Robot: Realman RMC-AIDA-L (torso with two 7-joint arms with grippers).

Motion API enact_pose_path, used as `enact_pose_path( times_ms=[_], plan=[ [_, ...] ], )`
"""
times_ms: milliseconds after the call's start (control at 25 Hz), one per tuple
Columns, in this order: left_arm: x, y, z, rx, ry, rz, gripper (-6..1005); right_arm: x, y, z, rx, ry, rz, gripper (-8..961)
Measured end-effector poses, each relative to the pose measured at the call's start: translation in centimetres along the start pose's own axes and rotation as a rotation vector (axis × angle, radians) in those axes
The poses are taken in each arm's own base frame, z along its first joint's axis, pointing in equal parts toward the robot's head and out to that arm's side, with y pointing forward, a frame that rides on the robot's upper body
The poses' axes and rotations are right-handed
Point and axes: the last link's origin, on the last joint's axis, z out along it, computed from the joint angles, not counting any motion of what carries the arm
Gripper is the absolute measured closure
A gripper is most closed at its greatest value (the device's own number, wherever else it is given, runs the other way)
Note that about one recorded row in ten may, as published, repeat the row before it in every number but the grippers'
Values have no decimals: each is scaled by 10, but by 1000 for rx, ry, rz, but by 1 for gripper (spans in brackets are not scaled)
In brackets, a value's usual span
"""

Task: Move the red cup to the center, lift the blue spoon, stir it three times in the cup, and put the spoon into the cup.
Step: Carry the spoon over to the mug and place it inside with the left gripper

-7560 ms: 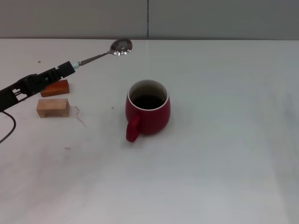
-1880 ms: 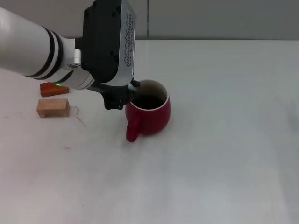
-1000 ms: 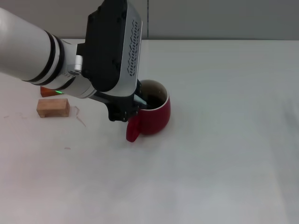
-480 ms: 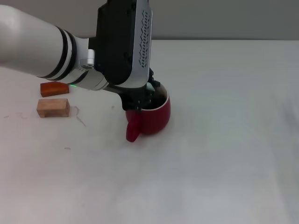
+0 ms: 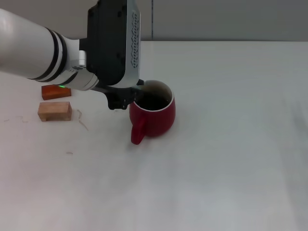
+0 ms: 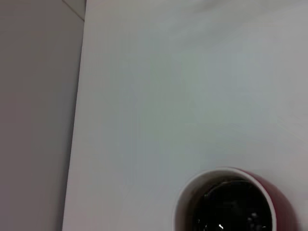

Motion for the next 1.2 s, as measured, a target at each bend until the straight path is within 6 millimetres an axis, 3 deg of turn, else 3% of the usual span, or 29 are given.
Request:
enact_pose_path(
  times_ms=[400,840,1200],
  plan=[
    [-4,8,-8,-50,-31,10,854,-1,2,1,-3,-4,4,357],
    [16,13,-13,-98,66,31,855,-1,2,2,-4,-5,6,357],
    [20,6,-7,-43,104,3,855,-1,1,1,-2,-2,5,356]
  ],
)
